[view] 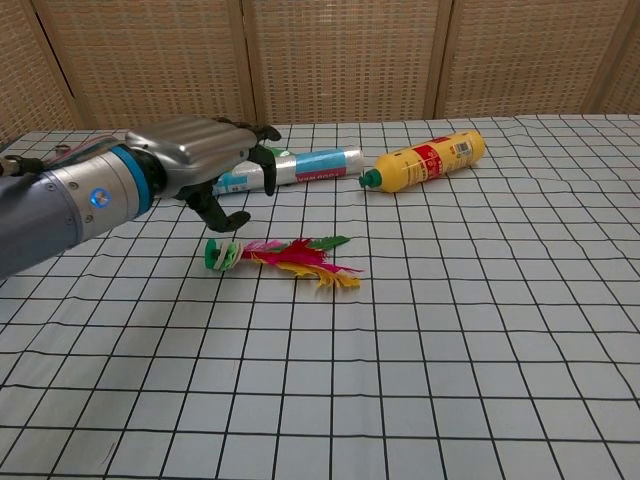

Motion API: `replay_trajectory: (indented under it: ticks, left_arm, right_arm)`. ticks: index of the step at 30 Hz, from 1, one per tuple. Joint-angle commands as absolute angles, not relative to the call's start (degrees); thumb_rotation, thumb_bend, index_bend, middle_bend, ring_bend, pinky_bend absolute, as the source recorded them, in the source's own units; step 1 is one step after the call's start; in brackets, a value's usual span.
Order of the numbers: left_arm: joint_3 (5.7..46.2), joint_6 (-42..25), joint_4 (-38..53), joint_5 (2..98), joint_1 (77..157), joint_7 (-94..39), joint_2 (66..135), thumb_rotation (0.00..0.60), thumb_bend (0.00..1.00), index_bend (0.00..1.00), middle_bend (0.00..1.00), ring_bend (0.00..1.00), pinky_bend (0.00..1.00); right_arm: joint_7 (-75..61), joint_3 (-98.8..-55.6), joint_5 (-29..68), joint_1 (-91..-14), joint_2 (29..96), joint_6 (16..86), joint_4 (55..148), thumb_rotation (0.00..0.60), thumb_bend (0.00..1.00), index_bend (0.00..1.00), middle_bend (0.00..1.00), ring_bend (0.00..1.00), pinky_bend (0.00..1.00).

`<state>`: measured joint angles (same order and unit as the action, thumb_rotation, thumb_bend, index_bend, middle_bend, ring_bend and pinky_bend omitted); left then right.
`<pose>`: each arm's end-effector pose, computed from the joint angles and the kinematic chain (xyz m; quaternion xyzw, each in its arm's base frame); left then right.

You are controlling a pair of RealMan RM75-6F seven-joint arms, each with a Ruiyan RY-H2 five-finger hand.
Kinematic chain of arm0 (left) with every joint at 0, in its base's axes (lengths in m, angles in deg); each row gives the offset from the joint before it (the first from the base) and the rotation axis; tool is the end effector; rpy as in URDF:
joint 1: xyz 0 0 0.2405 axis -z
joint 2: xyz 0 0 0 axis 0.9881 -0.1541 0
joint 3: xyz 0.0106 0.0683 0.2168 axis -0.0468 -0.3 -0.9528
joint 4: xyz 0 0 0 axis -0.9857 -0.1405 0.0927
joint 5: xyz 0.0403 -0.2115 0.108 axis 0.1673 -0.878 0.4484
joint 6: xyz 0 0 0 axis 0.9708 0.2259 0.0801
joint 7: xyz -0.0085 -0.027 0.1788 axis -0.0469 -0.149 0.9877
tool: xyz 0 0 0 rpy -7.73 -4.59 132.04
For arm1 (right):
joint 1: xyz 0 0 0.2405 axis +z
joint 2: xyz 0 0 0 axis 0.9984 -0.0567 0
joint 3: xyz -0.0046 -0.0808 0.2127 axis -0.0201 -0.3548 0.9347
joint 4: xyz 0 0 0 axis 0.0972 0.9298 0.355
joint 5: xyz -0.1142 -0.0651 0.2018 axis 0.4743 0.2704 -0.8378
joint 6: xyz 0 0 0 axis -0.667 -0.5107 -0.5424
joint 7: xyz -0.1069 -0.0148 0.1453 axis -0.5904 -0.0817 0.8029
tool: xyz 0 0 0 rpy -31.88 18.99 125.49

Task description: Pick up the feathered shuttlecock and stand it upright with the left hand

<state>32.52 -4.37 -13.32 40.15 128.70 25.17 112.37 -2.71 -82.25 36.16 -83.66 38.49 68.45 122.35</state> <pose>-0.0386 0.3446 -0.0782 -0.7885 -0.2652 -0.3164 0.4558 -0.3224 -0.2172 0.1442 0.5381 -0.4470 0.3779 0.6065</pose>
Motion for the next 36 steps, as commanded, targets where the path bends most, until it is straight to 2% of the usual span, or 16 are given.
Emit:
replay_trajectory:
  ticks: [1, 6, 12, 16, 36]
  left_arm:
    - [32.49, -4.95, -10.89, 38.32, 131.08, 27.4, 115.18, 0.6, 0.36, 0.4, 0.0, 0.0, 0.0]
    - [32.92, -5.22, -6.95, 35.05, 133.96, 29.49, 118.76, 0.6, 0.32, 0.46, 0.0, 0.0, 0.0]
    - [32.63, -5.85, -4.19, 33.21, 136.07, 30.94, 121.28, 0.6, 0.31, 0.48, 0.0, 0.0, 0.0]
    - [32.12, -6.11, -2.73, 32.79, 137.13, 31.57, 122.73, 0.6, 0.26, 0.49, 0.0, 0.0, 0.0]
    - [32.44, -4.99, 7.87, 29.36, 143.09, 34.34, 131.06, 0.6, 0.26, 0.52, 0.0, 0.0, 0.0]
  right_arm:
    - [-2.22, -82.12, 35.78, -83.59, 38.56, 68.06, 121.98, 0.6, 0.08, 0.05, 0.0, 0.0, 0.0]
    - [-1.33, -82.01, 35.5, -83.45, 38.53, 67.51, 121.6, 0.6, 0.08, 0.05, 0.0, 0.0, 0.0]
    - [-0.49, -81.84, 35.42, -83.54, 38.3, 67.57, 121.52, 0.6, 0.08, 0.05, 0.0, 0.0, 0.0]
    - [0.05, -81.82, 35.46, -83.59, 38.2, 67.54, 121.49, 0.6, 0.08, 0.06, 0.0, 0.0, 0.0]
    - [3.16, -81.47, 34.88, -83.53, 38.06, 66.6, 120.48, 0.6, 0.08, 0.07, 0.0, 0.0, 0.0]
